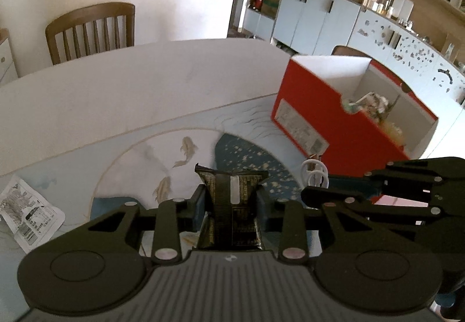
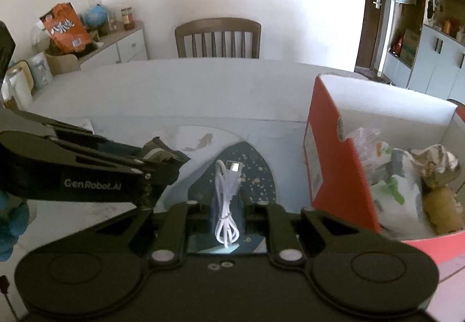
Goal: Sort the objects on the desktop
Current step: 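Grip the dark striped packet with the left gripper while the right grips the white cable, then lift and carry the dark packet and white cable over the red shoebox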
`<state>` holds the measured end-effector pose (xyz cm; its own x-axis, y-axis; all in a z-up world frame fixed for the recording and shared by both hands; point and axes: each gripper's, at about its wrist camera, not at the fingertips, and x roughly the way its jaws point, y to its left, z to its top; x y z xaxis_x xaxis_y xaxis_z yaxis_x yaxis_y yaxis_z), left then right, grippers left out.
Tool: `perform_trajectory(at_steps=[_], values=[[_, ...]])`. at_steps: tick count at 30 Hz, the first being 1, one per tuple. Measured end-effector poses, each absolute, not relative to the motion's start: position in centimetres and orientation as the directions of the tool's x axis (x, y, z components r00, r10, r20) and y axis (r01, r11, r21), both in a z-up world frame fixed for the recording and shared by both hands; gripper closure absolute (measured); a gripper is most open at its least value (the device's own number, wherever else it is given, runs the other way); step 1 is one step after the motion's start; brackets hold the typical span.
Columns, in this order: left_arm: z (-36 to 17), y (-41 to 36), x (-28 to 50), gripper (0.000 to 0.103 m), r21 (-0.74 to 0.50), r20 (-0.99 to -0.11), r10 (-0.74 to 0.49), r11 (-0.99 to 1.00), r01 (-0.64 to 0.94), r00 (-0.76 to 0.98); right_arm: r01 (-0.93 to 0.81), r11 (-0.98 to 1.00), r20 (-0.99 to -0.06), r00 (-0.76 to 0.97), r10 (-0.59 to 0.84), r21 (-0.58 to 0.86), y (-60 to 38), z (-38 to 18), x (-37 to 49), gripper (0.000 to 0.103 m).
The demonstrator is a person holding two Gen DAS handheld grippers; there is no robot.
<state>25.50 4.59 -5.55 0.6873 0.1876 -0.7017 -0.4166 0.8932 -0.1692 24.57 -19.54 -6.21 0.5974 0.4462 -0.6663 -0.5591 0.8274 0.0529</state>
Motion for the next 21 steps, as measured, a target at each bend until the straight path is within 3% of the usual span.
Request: perform_trajectory(at_steps=[21], values=[[1.6, 0.7, 22.7, 0.07, -0.157, -0.647, 0.219, 0.899, -0.409, 0.731, -0.548, 0.824, -0.586, 0.623, 0.518, 0.145, -24.0, 1.2, 21.6, 0.089]])
